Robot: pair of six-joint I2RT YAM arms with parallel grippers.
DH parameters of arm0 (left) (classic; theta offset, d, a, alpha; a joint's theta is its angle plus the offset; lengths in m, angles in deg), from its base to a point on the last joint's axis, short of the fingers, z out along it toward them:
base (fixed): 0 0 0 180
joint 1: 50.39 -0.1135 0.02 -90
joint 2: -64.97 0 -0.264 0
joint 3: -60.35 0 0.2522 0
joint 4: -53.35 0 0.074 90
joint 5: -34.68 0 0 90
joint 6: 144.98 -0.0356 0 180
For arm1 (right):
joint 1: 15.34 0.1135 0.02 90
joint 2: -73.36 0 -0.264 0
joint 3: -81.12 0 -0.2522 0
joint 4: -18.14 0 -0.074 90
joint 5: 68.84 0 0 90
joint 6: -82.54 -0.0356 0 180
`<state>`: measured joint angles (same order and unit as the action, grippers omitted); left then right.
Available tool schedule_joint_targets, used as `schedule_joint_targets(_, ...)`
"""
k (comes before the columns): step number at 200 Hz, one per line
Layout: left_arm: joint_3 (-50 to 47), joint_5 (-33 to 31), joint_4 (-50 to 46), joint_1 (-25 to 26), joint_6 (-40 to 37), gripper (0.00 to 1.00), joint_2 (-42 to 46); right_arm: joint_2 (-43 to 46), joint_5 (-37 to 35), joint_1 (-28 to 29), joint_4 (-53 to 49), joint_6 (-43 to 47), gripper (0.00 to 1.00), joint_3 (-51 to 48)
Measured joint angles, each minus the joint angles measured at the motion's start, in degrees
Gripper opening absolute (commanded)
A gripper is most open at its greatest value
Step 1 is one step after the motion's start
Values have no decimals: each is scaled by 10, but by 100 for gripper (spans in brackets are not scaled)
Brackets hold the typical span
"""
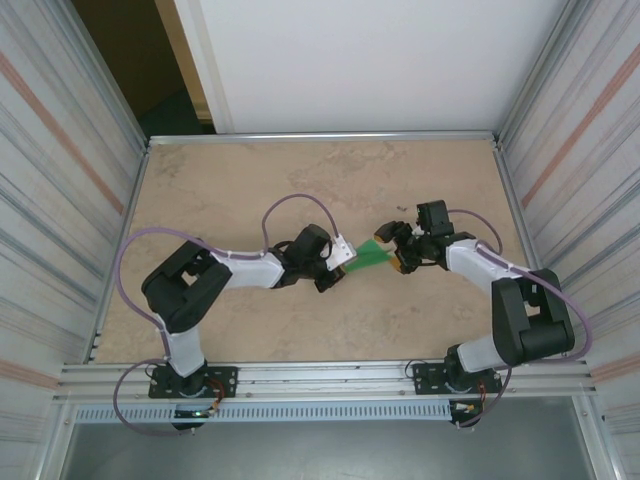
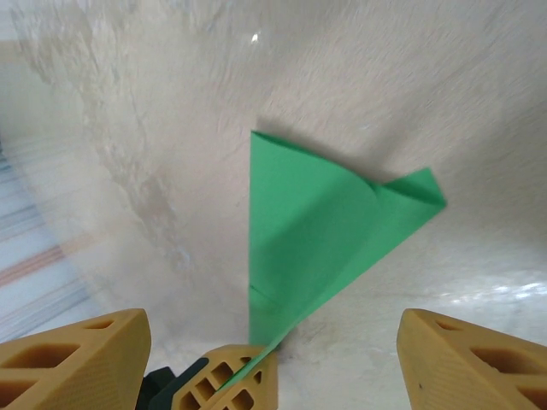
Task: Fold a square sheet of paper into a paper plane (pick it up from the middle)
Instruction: Fold the wing for the fifth time at the center of the table.
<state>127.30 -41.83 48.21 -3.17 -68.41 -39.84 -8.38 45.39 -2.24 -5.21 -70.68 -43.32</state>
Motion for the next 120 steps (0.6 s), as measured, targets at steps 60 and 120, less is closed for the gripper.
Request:
schedule_joint_targets(60,65,57,-68,-17,60,0,-26,43,-22,-15,-10,71,76,-20)
schedule_joint_targets(120,126,156,-145,-48,126,0,-47,55,-22,-15,-9,120,75,-47)
